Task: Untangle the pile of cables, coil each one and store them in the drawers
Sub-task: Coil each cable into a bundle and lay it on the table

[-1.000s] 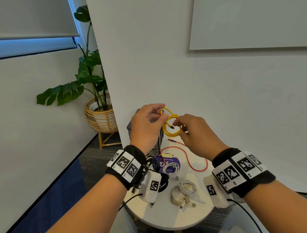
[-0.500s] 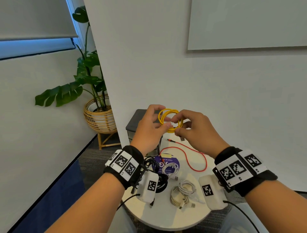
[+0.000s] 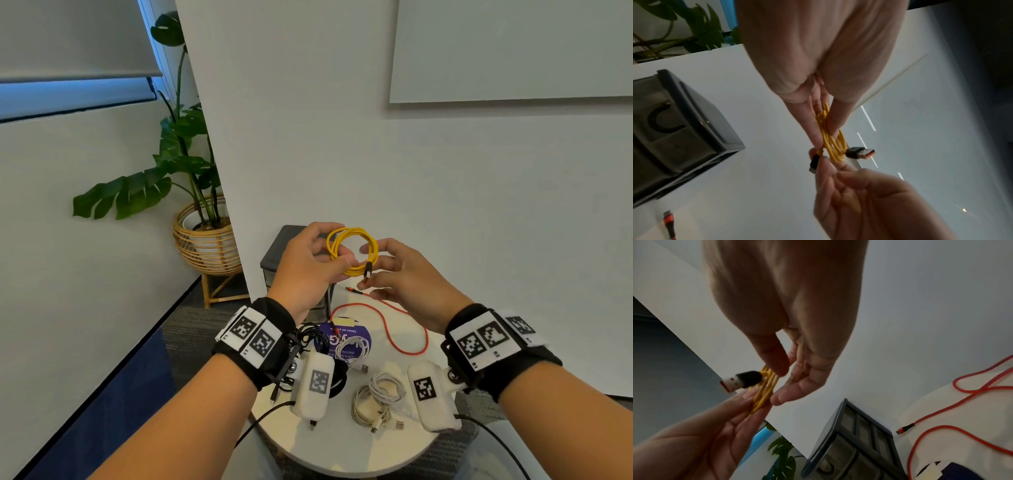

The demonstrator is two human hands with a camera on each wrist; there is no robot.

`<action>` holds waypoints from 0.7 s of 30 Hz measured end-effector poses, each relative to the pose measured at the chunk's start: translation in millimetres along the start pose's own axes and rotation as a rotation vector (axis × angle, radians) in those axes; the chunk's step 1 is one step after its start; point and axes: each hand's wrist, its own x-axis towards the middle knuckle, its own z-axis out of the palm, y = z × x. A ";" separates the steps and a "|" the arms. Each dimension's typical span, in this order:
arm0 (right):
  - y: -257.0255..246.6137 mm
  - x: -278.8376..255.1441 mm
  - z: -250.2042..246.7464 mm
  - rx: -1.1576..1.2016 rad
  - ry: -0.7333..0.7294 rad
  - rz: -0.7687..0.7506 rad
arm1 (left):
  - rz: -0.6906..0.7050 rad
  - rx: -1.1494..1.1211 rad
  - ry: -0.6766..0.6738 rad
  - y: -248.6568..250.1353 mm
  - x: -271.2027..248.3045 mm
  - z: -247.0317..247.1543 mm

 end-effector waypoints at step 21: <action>0.0 -1.3 -16.8 -0.550 -0.108 -0.121 | -0.044 -0.138 0.139 -8.8 -5.3 -4.3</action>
